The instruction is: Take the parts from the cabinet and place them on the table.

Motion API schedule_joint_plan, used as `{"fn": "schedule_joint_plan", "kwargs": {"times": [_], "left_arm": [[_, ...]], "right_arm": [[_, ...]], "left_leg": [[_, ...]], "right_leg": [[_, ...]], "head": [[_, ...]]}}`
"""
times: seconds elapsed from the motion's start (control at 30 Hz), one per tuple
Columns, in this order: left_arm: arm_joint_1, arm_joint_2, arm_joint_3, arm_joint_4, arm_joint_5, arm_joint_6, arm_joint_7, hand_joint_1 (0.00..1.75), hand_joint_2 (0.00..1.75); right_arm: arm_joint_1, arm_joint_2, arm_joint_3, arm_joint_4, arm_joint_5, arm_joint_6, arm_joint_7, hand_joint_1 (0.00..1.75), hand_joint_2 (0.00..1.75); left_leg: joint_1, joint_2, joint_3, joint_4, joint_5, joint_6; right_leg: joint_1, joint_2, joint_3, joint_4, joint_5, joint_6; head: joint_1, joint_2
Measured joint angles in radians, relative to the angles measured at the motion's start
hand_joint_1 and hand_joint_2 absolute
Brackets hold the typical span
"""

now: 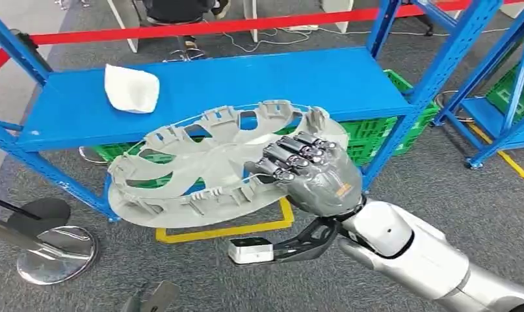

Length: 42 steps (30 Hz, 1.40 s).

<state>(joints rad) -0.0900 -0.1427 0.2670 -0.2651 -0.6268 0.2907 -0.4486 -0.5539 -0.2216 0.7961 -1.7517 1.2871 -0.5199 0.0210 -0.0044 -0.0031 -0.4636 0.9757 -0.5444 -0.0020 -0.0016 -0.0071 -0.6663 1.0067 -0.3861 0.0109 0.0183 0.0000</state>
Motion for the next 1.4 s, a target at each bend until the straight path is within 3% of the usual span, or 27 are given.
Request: {"fn": "schedule_joint_plan", "kwargs": {"times": [0.1, 0.17, 0.23, 0.27, 0.3, 0.33, 0.4, 0.43, 0.47, 0.5, 0.6, 0.63, 0.67, 0.77, 0.8, 0.87, 0.93, 0.97, 1.0, 1.1, 1.13, 1.17, 1.23, 1.27, 1.3, 1.37, 1.4], "left_arm": [[0.004, 0.000, -0.002, 0.000, 0.003, 0.000, 0.003, 0.00, 1.75], [0.002, -0.002, -0.005, 0.000, 0.006, 0.000, 0.003, 0.00, 1.75], [0.002, -0.004, -0.009, 0.000, 0.009, 0.000, 0.003, 0.00, 1.75], [0.003, -0.004, -0.009, 0.000, 0.011, 0.000, 0.003, 0.00, 1.75], [0.005, -0.004, -0.009, 0.000, 0.011, 0.000, 0.003, 0.00, 1.75], [0.005, -0.004, -0.009, 0.000, 0.012, 0.000, 0.003, 0.00, 1.75], [0.005, -0.004, -0.010, 0.000, 0.013, 0.000, 0.003, 0.00, 1.75], [0.005, -0.005, -0.010, 0.000, 0.013, 0.000, 0.003, 0.00, 1.75], [0.006, -0.005, -0.010, 0.000, 0.013, 0.000, 0.003, 0.00, 1.75], [0.006, -0.005, -0.010, 0.000, 0.013, 0.002, 0.003, 0.00, 1.75], [0.007, -0.005, -0.010, 0.000, 0.013, 0.002, 0.003, 0.00, 1.75], [0.009, -0.004, -0.010, 0.000, 0.013, 0.002, 0.003, 0.00, 1.75], [0.011, -0.004, -0.011, 0.000, 0.013, 0.002, 0.003, 0.00, 1.75], [0.011, -0.004, -0.012, 0.000, 0.013, -0.001, 0.003, 0.00, 1.75], [0.011, -0.004, -0.012, 0.000, 0.013, -0.001, 0.005, 0.00, 1.75], [0.011, -0.003, -0.013, 0.000, 0.013, -0.001, 0.006, 0.00, 1.75], [0.010, -0.003, -0.014, 0.000, 0.013, -0.001, 0.006, 0.00, 1.75], [0.008, -0.003, -0.015, 0.000, 0.013, -0.001, 0.006, 0.00, 1.75], [0.007, -0.003, -0.016, 0.000, 0.013, -0.001, 0.006, 0.00, 1.75], [0.012, -0.003, -0.016, 0.000, 0.015, -0.001, 0.006, 0.00, 1.75], [0.014, -0.005, -0.016, 0.000, 0.016, -0.001, 0.006, 0.00, 1.75], [0.013, -0.004, -0.016, 0.000, 0.017, -0.001, 0.006, 0.00, 1.75], [0.011, -0.005, -0.017, 0.000, 0.017, -0.001, 0.006, 0.00, 1.75], [0.011, -0.005, -0.017, 0.000, 0.017, -0.001, 0.006, 0.00, 1.75], [0.011, -0.004, -0.017, 0.000, 0.017, 0.000, 0.006, 0.00, 1.75], [0.011, -0.004, -0.017, 0.000, 0.017, -0.001, 0.006, 0.00, 1.75], [0.011, -0.004, -0.017, 0.000, 0.017, -0.001, 0.006, 0.00, 1.75]], "right_arm": [[0.003, 0.001, -0.003, 0.000, 0.006, -0.002, -0.001, 1.75, 1.75], [0.006, 0.001, -0.005, 0.000, 0.009, -0.002, -0.003, 1.75, 1.75], [0.009, 0.001, -0.006, 0.000, 0.010, -0.002, -0.003, 1.75, 1.75], [0.013, 0.001, -0.006, 0.000, 0.008, -0.001, -0.003, 1.75, 1.75], [0.016, 0.001, -0.006, 0.000, 0.006, 0.000, -0.003, 1.75, 1.75], [0.018, 0.001, -0.006, 0.001, 0.005, 0.000, -0.003, 1.75, 1.75], [0.018, 0.001, -0.006, 0.001, 0.005, 0.000, -0.004, 1.75, 1.75], [0.017, 0.001, -0.006, 0.000, 0.005, 0.000, -0.004, 1.75, 1.75], [0.014, 0.002, -0.006, 0.000, 0.005, 0.000, -0.004, 1.75, 1.75], [0.013, 0.003, -0.008, 0.000, 0.004, 0.000, -0.005, 1.75, 1.75], [0.015, 0.004, -0.009, 0.000, -0.003, 0.003, -0.007, 1.75, 1.75], [0.011, 0.004, -0.008, 0.000, -0.009, 0.009, -0.010, 1.75, 1.75], [0.011, 0.004, -0.007, 0.000, -0.016, 0.013, -0.011, 1.75, 1.75], [0.012, 0.004, -0.004, 0.000, -0.026, 0.023, -0.013, 1.75, 1.75], [0.012, 0.004, -0.004, 0.000, -0.029, 0.024, -0.015, 1.75, 1.75], [0.013, 0.004, -0.002, 0.000, -0.034, 0.026, -0.016, 1.75, 1.75], [0.013, 0.004, -0.002, 0.000, -0.039, 0.027, -0.018, 1.75, 1.75], [0.013, 0.004, -0.002, -0.001, -0.042, 0.027, -0.018, 1.75, 1.75], [0.011, 0.004, -0.003, -0.003, -0.045, 0.028, -0.019, 1.75, 1.75], [0.009, 0.004, -0.002, -0.008, -0.050, 0.029, -0.024, 1.75, 1.75], [0.009, 0.004, -0.002, -0.008, -0.050, 0.029, -0.026, 1.75, 1.75], [0.008, 0.004, -0.002, -0.008, -0.051, 0.029, -0.026, 1.75, 1.75], [0.009, 0.004, -0.002, -0.009, -0.051, 0.029, -0.026, 1.75, 1.75], [0.010, 0.004, -0.002, -0.008, -0.051, 0.029, -0.027, 1.75, 1.75], [0.011, 0.004, -0.001, -0.009, -0.051, 0.029, -0.027, 1.75, 1.75], [0.014, 0.004, -0.001, -0.008, -0.050, 0.031, -0.027, 1.75, 1.75], [0.013, 0.004, 0.000, -0.008, -0.050, 0.033, -0.027, 1.75, 1.75]], "left_leg": [[-0.001, 0.003, -0.020, -0.005, 0.029, 0.021], [-0.001, 0.008, -0.042, -0.004, 0.052, 0.037], [-0.005, 0.008, -0.071, -0.003, 0.076, 0.043], [-0.007, 0.008, -0.088, -0.002, 0.089, 0.044], [-0.008, 0.008, -0.105, -0.002, 0.101, 0.044], [-0.009, 0.008, -0.122, -0.001, 0.114, 0.042], [-0.009, 0.007, -0.153, 0.003, 0.135, 0.038], [-0.009, 0.006, -0.164, 0.007, 0.144, 0.034], [-0.014, 0.006, -0.174, 0.011, 0.149, 0.030], [-0.014, 0.007, -0.178, 0.014, 0.159, 0.025], [-0.009, 0.006, -0.187, 0.012, 0.184, 0.012], [-0.006, 0.003, -0.198, 0.022, 0.160, 0.003], [-0.005, 0.003, -0.212, 0.061, 0.102, -0.003], [0.003, 0.003, -0.260, 0.277, -0.043, -0.016], [0.004, 0.003, -0.262, 0.318, -0.041, -0.017], [0.005, 0.003, -0.221, 0.295, 0.023, -0.016], [0.006, 0.003, -0.112, 0.147, 0.073, -0.012], [0.004, 0.001, -0.059, 0.064, 0.048, -0.009], [0.001, -0.002, -0.032, 0.006, 0.032, 0.000], [-0.004, -0.001, -0.044, 0.006, 0.045, 0.016], [0.004, 0.004, -0.044, -0.007, 0.057, 0.025], [0.002, 0.006, -0.056, -0.006, 0.066, 0.032], [-0.002, 0.006, -0.075, -0.002, 0.078, 0.042], [-0.004, 0.007, -0.083, -0.001, 0.085, 0.044], [-0.007, 0.008, -0.093, 0.001, 0.090, 0.045], [-0.011, 0.007, -0.107, 0.007, 0.098, 0.045], [-0.012, 0.007, -0.113, 0.011, 0.101, 0.044]], "right_leg": [[-0.003, 0.002, -0.007, -0.009, 0.023, 0.019], [-0.006, 0.004, -0.039, 0.054, -0.075, 0.023], [-0.007, 0.005, -0.076, 0.209, -0.186, 0.028], [-0.007, 0.005, -0.088, 0.279, -0.208, 0.030], [-0.007, 0.005, -0.085, 0.315, -0.195, 0.031], [-0.007, 0.005, -0.063, 0.310, -0.158, 0.030], [-0.007, 0.004, 0.027, 0.205, -0.096, 0.025], [-0.007, 0.004, 0.103, 0.107, -0.102, 0.021], [-0.003, 0.004, 0.181, 0.012, -0.139, 0.019], [-0.003, 0.006, 0.202, -0.039, -0.159, 0.018], [0.003, 0.006, 0.183, -0.031, -0.141, 0.008], [-0.005, 0.000, 0.172, -0.035, -0.125, -0.008], [-0.004, 0.001, 0.159, -0.035, -0.117, -0.016], [-0.003, 0.000, 0.117, -0.029, -0.086, -0.021], [-0.003, 0.000, 0.103, -0.025, -0.076, -0.020], [-0.003, 0.000, 0.071, -0.018, -0.059, -0.016], [-0.003, 0.002, 0.048, -0.011, -0.045, -0.009], [0.001, 0.003, 0.040, -0.010, -0.039, -0.002], [0.001, 0.002, 0.035, -0.007, -0.029, 0.003], [-0.001, 0.001, 0.028, -0.014, -0.004, 0.014], [-0.004, 0.003, 0.012, -0.008, -0.018, 0.018], [-0.002, 0.004, -0.002, 0.020, -0.059, 0.022], [-0.003, 0.005, -0.047, 0.173, -0.159, 0.026], [-0.003, 0.005, -0.072, 0.257, -0.196, 0.027], [-0.003, 0.005, -0.083, 0.309, -0.207, 0.027], [-0.001, 0.005, -0.038, 0.273, -0.166, 0.021], [0.000, 0.005, 0.015, 0.195, -0.132, 0.015]], "head": [[-0.001, 0.000], [0.004, 0.000], [0.004, 0.000], [0.004, 0.000], [0.004, 0.000], [0.004, 0.000], [0.004, 0.000], [0.004, 0.000], [0.005, 0.000], [0.002, 0.000], [0.002, 0.000], [0.005, 0.000], [0.000, 0.000], [-0.001, 0.000], [-0.001, 0.000], [-0.001, 0.000], [-0.002, 0.000], [-0.002, 0.000], [0.001, 0.000], [-0.001, 0.000], [-0.001, 0.000], [0.002, 0.000], [0.008, 0.000], [0.007, 0.000], [0.008, 0.000], [0.007, 0.000], [0.007, 0.000]]}}
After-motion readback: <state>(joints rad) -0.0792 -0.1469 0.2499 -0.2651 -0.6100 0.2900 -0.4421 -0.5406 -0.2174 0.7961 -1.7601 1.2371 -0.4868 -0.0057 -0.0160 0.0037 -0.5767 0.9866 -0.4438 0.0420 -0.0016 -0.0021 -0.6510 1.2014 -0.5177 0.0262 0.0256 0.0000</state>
